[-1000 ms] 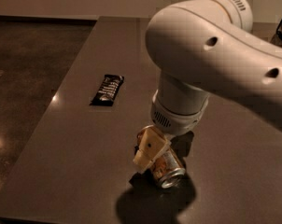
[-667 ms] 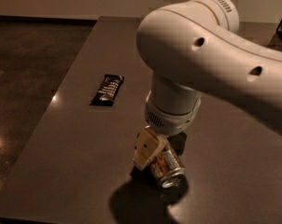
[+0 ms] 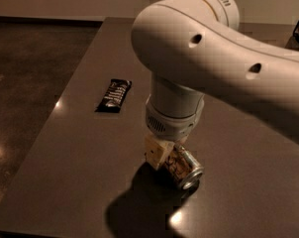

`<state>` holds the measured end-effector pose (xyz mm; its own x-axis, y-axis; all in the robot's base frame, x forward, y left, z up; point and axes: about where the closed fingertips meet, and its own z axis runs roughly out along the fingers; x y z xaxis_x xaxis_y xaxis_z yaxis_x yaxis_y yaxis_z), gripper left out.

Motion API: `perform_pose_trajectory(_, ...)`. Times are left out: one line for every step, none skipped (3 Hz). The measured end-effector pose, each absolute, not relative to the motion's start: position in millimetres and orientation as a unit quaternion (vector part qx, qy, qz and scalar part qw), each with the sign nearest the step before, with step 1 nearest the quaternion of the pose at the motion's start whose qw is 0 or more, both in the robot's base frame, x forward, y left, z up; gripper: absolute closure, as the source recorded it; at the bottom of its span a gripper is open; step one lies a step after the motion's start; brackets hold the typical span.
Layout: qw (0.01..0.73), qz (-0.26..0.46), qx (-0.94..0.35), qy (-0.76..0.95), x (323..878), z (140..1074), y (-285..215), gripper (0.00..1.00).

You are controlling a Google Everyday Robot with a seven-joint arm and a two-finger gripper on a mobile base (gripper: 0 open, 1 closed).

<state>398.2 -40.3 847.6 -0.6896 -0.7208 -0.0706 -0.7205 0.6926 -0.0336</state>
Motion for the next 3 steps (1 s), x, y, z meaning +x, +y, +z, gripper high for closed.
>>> perform_pose_trajectory(0.036, -0.01, -0.409, 0.912, 405.4, 856.9, -32.2, 0.86)
perform_pose_trajectory(0.048, -0.015, -0.428, 0.902, 421.7, 876.9, -29.5, 1.0)
perform_pose_trajectory(0.05, -0.014, -0.429, 0.902, 424.7, 879.5, -37.7, 1.0)
